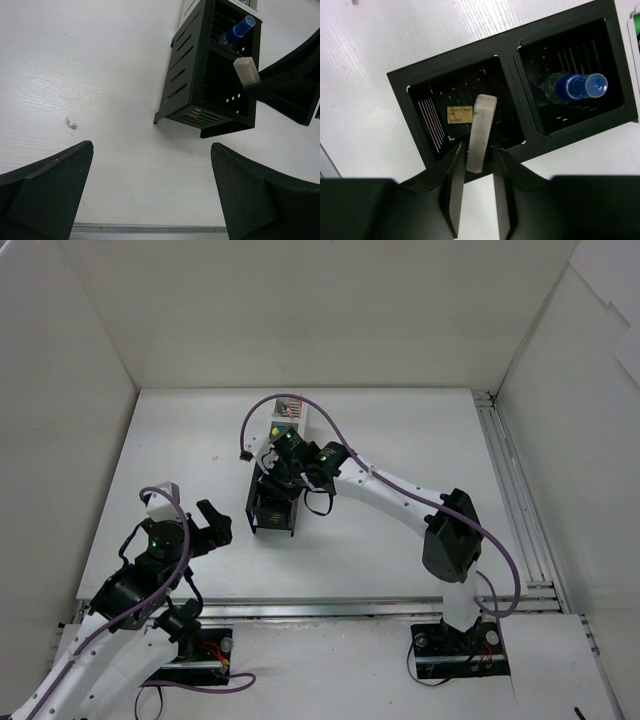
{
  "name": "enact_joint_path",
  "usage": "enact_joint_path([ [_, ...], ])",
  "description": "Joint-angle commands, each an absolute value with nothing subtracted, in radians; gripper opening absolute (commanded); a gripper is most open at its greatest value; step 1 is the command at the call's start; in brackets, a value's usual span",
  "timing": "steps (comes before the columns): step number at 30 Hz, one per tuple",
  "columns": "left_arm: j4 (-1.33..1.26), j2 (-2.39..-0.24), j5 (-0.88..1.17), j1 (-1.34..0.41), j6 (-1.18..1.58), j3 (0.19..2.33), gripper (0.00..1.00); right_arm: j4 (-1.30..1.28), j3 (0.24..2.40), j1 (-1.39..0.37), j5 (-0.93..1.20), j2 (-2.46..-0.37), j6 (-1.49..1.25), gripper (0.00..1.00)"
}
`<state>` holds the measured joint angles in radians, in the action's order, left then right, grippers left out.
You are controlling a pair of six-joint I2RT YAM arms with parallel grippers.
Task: Sort the stationery into containers
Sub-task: Place the stationery in the storage box, then reset both arms
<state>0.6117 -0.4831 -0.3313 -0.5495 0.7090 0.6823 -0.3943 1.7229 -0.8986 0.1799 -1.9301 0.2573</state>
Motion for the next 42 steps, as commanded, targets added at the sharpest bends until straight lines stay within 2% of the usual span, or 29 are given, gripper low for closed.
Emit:
enact_joint_path([
  [1,0.597,-0.486,-0.342,-0.545,0.723,0.693,1.00,-0.380,1.792,-0.905,0.170,-1.896,0.244,0.27],
  [2,0.591,-0.485,-0.341,-0.545,0.723,0.689,1.00,-0.382,1.787,-0.911,0.182,-1.884,0.250,0.42],
  [3,0.589,-0.483,-0.339,-0.545,0.719,0.686,0.99,-0.382,1.784,-0.913,0.187,-1.876,0.252,0.51],
  [5,0.584,-0.489,-0.339,-0.545,0.716,0.687,1.00,-0.382,1.781,-0.917,0.175,-1.849,0.253,0.66],
  [7,0.586,-0.494,-0.344,-0.545,0.719,0.689,0.99,-0.380,1.773,-0.920,0.170,-1.824,0.250,0.75],
  [8,0.586,-0.500,-0.348,-0.545,0.721,0.695,1.00,-0.379,1.763,-0.920,0.164,-1.792,0.239,0.98],
  [13,0.575,-0.517,-0.374,-0.545,0.716,0.710,1.00,-0.335,1.674,-0.920,0.013,-1.677,0.132,0.98],
  [16,0.584,-0.525,-0.400,-0.545,0.709,0.732,1.00,-0.241,1.510,-0.901,-0.168,-1.544,0.017,0.98],
  [20,0.575,-0.511,-0.411,-0.545,0.713,0.718,0.99,-0.071,1.141,-0.767,-0.228,-1.227,-0.185,0.98],
  [25,0.589,-0.505,-0.466,-0.523,0.709,0.723,0.99,-0.072,0.783,-0.700,-0.475,-0.824,-0.268,0.98],
  [29,0.563,-0.499,-0.463,-0.511,0.687,0.729,1.00,-0.146,0.615,-0.692,-0.584,-0.443,-0.389,0.98],
  [32,0.571,-0.502,-0.463,-0.502,0.680,0.736,0.99,-0.192,0.537,-0.689,-0.601,-0.260,-0.397,0.98],
  [37,0.566,-0.512,-0.445,-0.502,0.680,0.735,0.99,-0.346,0.580,-0.687,-0.716,-0.209,-0.431,0.98],
  [42,0.572,-0.517,-0.434,-0.502,0.689,0.736,1.00,-0.383,0.630,-0.687,-0.768,-0.348,-0.520,0.98],
])
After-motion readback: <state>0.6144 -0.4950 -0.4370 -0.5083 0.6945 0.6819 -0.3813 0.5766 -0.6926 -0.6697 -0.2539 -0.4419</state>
